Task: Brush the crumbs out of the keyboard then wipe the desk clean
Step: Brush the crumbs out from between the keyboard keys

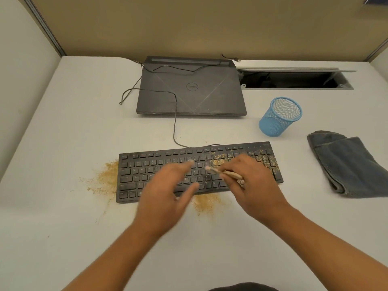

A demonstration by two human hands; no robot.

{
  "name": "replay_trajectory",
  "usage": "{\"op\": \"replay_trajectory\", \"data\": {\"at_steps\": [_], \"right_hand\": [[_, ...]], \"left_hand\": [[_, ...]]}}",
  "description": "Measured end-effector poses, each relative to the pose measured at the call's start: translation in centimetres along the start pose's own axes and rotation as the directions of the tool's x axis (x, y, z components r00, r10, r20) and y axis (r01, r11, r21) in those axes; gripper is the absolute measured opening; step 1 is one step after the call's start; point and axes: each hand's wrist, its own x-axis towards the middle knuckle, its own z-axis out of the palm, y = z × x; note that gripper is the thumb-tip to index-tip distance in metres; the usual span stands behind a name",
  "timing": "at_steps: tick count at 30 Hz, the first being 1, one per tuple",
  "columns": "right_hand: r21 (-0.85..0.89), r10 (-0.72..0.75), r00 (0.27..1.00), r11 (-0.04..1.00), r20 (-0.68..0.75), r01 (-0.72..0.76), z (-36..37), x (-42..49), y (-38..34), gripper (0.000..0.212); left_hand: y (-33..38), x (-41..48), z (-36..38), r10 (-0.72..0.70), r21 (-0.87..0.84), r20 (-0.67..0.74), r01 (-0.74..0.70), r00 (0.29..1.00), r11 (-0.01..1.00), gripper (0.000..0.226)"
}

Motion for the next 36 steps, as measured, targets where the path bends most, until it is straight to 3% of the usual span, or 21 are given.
{"op": "replay_trajectory", "data": {"at_steps": [2, 5, 10, 12, 16, 21, 24, 28, 32, 36], "right_hand": [[0.016, -0.057, 0.997, 0.998, -0.058, 0.058, 0.1, -0.3, -0.5, 0.013], [0.139, -0.064, 0.995, 0.987, -0.077, 0.074, 0.1, -0.5, -1.0, 0.012], [0.356, -0.018, 0.997, 0.934, 0.076, -0.01, -1.5, -0.8, 0.1, 0.02], [0.32, 0.04, 0.997, 0.946, 0.062, -0.058, -3.2, -0.8, 2.3, 0.028], [0.217, 0.291, 0.94, 0.943, -0.177, -0.251, -5.2, -1.1, 11.0, 0.033], [-0.108, 0.451, 0.892, 0.886, -0.02, -0.45, -3.6, -3.3, 20.8, 0.055], [-0.227, 0.449, 0.894, 0.868, -0.021, -0.441, -2.7, -3.9, 22.0, 0.055], [-0.258, 0.436, 0.899, 0.866, -0.03, -0.428, -2.5, -3.7, 22.1, 0.056], [-0.263, 0.43, 0.901, 0.865, -0.049, -0.427, -2.4, -3.7, 22.1, 0.056], [-0.284, 0.42, 0.906, 0.864, -0.053, -0.417, -2.3, -3.6, 22.3, 0.057]], "left_hand": [[2.5, -0.4, 1.3, 0.021, -0.091, 0.092, -0.013, 0.996, 0.996, 0.051], [3.8, 0.1, 2.4, -0.01, -0.123, 0.1, 0.023, 0.995, 0.992, 0.044], [4.0, 1.0, 2.7, -0.034, -0.099, 0.061, 0.04, 0.998, 0.994, 0.018], [3.8, 1.3, 2.2, -0.083, -0.14, 0.017, 0.085, 0.996, 0.987, 0.012], [3.8, 2.3, 1.3, -0.251, -0.192, -0.003, 0.245, 0.968, 0.95, 0.019], [3.5, 3.8, 1.7, -0.267, -0.145, 0.075, 0.275, 0.961, 0.95, 0.023], [3.2, 4.8, 2.4, -0.291, -0.145, 0.001, 0.288, 0.957, 0.947, 0.021], [2.7, 6.5, 3.7, -0.354, -0.102, -0.119, 0.344, 0.927, 0.934, 0.016], [3.6, 6.9, 5.4, -0.325, -0.039, 0.063, 0.328, 0.944, 0.944, 0.015], [3.7, 6.5, 5.6, -0.288, -0.079, 0.0, 0.287, 0.958, 0.955, 0.014]]}}
